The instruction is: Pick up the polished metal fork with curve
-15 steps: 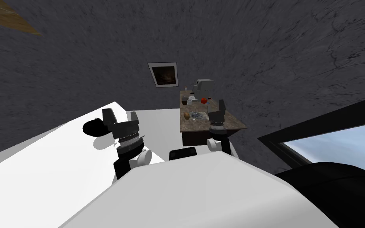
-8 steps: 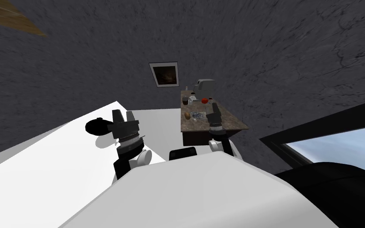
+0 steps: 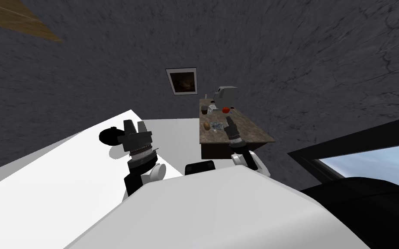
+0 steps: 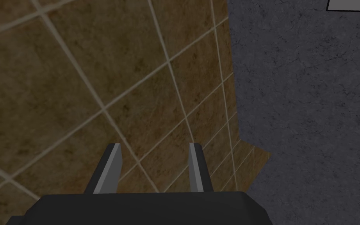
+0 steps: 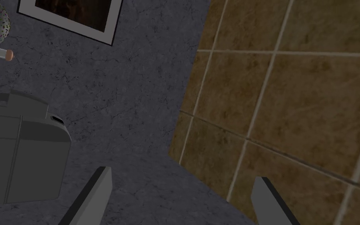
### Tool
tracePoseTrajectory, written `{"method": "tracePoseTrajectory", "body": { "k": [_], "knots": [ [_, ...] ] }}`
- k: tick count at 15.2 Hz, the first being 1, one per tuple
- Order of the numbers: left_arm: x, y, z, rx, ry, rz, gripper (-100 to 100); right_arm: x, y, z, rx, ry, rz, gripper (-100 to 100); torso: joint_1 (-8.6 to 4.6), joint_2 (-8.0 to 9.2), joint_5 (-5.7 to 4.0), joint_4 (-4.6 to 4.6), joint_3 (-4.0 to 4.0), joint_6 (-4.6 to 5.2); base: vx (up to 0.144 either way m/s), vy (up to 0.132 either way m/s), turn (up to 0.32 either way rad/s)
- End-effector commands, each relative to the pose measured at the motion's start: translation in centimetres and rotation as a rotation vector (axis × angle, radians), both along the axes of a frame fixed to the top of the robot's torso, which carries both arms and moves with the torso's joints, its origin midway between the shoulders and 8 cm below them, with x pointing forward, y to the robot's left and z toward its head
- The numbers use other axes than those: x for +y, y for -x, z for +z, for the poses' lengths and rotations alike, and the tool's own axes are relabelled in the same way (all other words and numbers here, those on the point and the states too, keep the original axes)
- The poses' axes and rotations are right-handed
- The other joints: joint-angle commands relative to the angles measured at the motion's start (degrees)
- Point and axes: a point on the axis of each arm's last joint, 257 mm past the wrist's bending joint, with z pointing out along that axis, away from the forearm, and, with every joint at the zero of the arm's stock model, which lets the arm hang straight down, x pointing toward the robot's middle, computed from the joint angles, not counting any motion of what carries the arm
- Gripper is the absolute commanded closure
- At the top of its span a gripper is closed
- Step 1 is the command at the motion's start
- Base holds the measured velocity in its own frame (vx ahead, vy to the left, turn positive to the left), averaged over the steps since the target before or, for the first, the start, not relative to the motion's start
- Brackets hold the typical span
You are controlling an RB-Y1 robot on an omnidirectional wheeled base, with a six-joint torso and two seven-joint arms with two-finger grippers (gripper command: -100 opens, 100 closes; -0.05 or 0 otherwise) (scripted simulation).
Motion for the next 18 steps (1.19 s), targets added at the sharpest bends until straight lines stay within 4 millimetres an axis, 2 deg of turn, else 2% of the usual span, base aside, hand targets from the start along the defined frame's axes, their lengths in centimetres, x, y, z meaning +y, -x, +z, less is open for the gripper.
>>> {"method": "tracePoseTrajectory", "body": {
  "k": [1, 2, 3, 4, 5, 6, 7, 8, 9, 10, 11, 12, 13, 14, 16, 17, 18],
  "knots": [
    [0.0, 0.0, 0.0, 0.0, 0.0, 0.0, 0, 0.0, -0.3, -1.1, 0.031, 0.03, 0.005, -100, 0.0, 0.0, 0.0, 0.0, 0.0, 0.0, -0.007, 0.036, 0.049],
    [0.0, 0.0, 0.0, 0.0, 0.0, 0.0, 0, -0.2, -0.7, -2.5, 0.07, 0.064, 0.009, -100, 0.0, 0.0, 0.01, 0.0, 0.0, 0.01, -0.009, 0.034, 0.07],
    [0.0, 0.0, 0.0, 0.0, 0.0, 0.0, 0, -0.2, -0.7, -2.5, 0.07, 0.066, 0.01, -100, 0.0, 0.0, 0.0, 0.0, 0.0, -0.01, -0.01, 0.032, 0.062],
    [0.0, 0.0, 0.0, 0.0, 0.0, 0.0, 0, -0.5, -1.1, -4.0, 0.112, 0.102, 0.012, -100, -0.01, 0.01, 0.0, 0.0, 0.0, 0.01, -0.008, 0.04, 0.079],
    [0.0, 0.0, 0.0, 0.0, 0.0, 0.0, 0, -0.5, -1.1, -4.0, 0.112, 0.102, 0.013, -100, 0.0, 0.01, 0.0, 0.0, 0.0, 0.0, -0.007, 0.038, 0.058],
    [0.0, 0.0, 0.0, 0.0, 0.0, 0.0, 0, -0.9, -1.5, -5.6, 0.154, 0.14, 0.013, -100, 0.01, 0.0, 0.01, 0.0, 0.0, 0.0, -0.01, 0.044, 0.081],
    [0.0, 0.0, 0.0, 0.0, 0.0, 0.0, 0, -0.9, -1.5, -5.6, 0.154, 0.14, 0.013, -100, 0.02, 0.01, 0.0, 0.0, 0.0, 0.0, -0.009, 0.042, 0.061],
    [0.0, 0.0, 0.0, 0.0, 0.0, 0.0, 0, -1.4, -1.9, -7.2, 0.198, 0.177, 0.011, -100, 0.03, 0.01, 0.01, 0.0, 0.01, 0.01, -0.01, 0.042, 0.078],
    [0.0, 0.0, 0.0, 0.0, 0.0, 0.0, 0, -1.4, -1.9, -7.2, 0.198, 0.178, 0.011, -100, 0.03, 0.01, 0.01, 0.0, 0.01, 0.0, -0.01, 0.039, 0.072],
    [0.0, 0.0, 0.0, 0.0, 0.0, 0.0, 0, -2.0, -2.2, -8.9, 0.243, 0.216, 0.007, -100, 0.03, 0.02, 0.01, 0.0, 0.01, 0.01, -0.009, 0.042, 0.087],
    [0.0, 0.0, 0.0, 0.0, 0.0, 0.0, 0, -2.0, -2.2, -8.9, 0.243, 0.217, 0.008, -100, 0.03, 0.02, 0.01, 0.0, 0.01, 0.0, -0.01, 0.039, 0.068],
    [0.0, 0.0, 0.0, 0.0, 0.0, 0.0, 0, -2.8, -2.4, -10.5, 0.289, 0.256, 0.002, -100, 0.03, 0.02, 0.01, 0.01, 0.01, 0.0, -0.012, 0.047, 0.091],
    [0.0, 0.0, 0.0, 0.0, 0.0, 0.0, 0, -2.8, -2.4, -10.5, 0.289, 0.256, 0.002, -100, 0.04, 0.01, 0.01, 0.0, 0.01, -0.01, -0.007, 0.046, 0.08],
    [0.0, 0.0, 0.0, 0.0, 0.0, 0.0, 0, -3.7, -2.7, -12.2, 0.335, 0.296, -0.006, -100, 0.04, 0.01, 0.01, 0.0, 0.0, 0.01, 0.001, 0.052, 0.091],
    [0.0, 0.0, 0.0, 0.0, 0.0, 0.0, 0, -3.7, -2.7, -12.2, 0.335, 0.296, -0.006, -100, 0.06, -0.01, 0.02, 0.0, 0.0, 0.01, 0.0, 0.038, 0.048],
    [0.0, 0.0, 0.0, 0.0, 0.0, 0.0, 0, -4.8, -2.8, -13.9, 0.381, 0.337, -0.016, -100, 0.02, -0.01, 0.01, 0.0, -0.01, 0.01, -0.002, 0.031, 0.077],
    [0.0, 0.0, 0.0, 0.0, 0.0, 0.0, 0, -4.8, -2.8, -13.9, 0.381, 0.337, -0.016, -100, 0.0, -0.01, 0.0, 0.0, -0.01, 0.0, -0.003, 0.034, 0.081]
  ]
}}
